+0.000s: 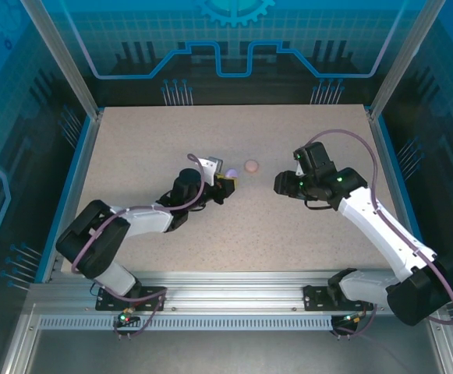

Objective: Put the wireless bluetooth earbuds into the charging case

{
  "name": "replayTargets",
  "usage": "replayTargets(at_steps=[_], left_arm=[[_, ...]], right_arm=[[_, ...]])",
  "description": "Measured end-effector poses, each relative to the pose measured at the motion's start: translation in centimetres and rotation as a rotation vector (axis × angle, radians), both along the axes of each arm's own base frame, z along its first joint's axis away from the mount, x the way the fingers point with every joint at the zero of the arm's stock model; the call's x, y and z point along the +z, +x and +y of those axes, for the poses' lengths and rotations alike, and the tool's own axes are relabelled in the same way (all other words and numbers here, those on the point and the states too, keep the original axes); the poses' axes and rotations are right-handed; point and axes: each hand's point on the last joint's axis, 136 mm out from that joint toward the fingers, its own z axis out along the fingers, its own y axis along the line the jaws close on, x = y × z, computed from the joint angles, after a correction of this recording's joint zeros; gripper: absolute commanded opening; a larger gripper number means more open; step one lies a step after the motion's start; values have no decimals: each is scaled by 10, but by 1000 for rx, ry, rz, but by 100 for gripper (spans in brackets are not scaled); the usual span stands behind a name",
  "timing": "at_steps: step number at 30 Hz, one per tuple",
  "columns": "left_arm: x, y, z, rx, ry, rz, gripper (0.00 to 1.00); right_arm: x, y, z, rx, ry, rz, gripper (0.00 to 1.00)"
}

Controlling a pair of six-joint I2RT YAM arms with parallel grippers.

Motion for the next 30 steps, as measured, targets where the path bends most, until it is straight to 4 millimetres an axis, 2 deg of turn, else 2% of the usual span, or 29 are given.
replayTargets(at_steps=[9,16,20,25,27,29,30], left_arm=[[-72,21,25,120,-81,301,0],[-96,42,30,149,-156,427,0],[-103,44,30,150,-174,470,16],[-98,46,29,137,-212,487,51],[-92,46,27,128,-232,490,61],[-87,45,26,123,-245,493,72],[-84,45,28,128,-248,496,83]], right_arm=[[-17,0,-8,-38,-28,12,52],[-21,3,-11,-55,-41,9,52],[-22,4,-15,-68,-49,7,52],[-22,6,-19,-81,-55,5,55],[-22,6,-19,-84,-54,5,58],[-22,6,-20,-89,-54,6,71],[-21,7,-22,-92,-55,5,81]])
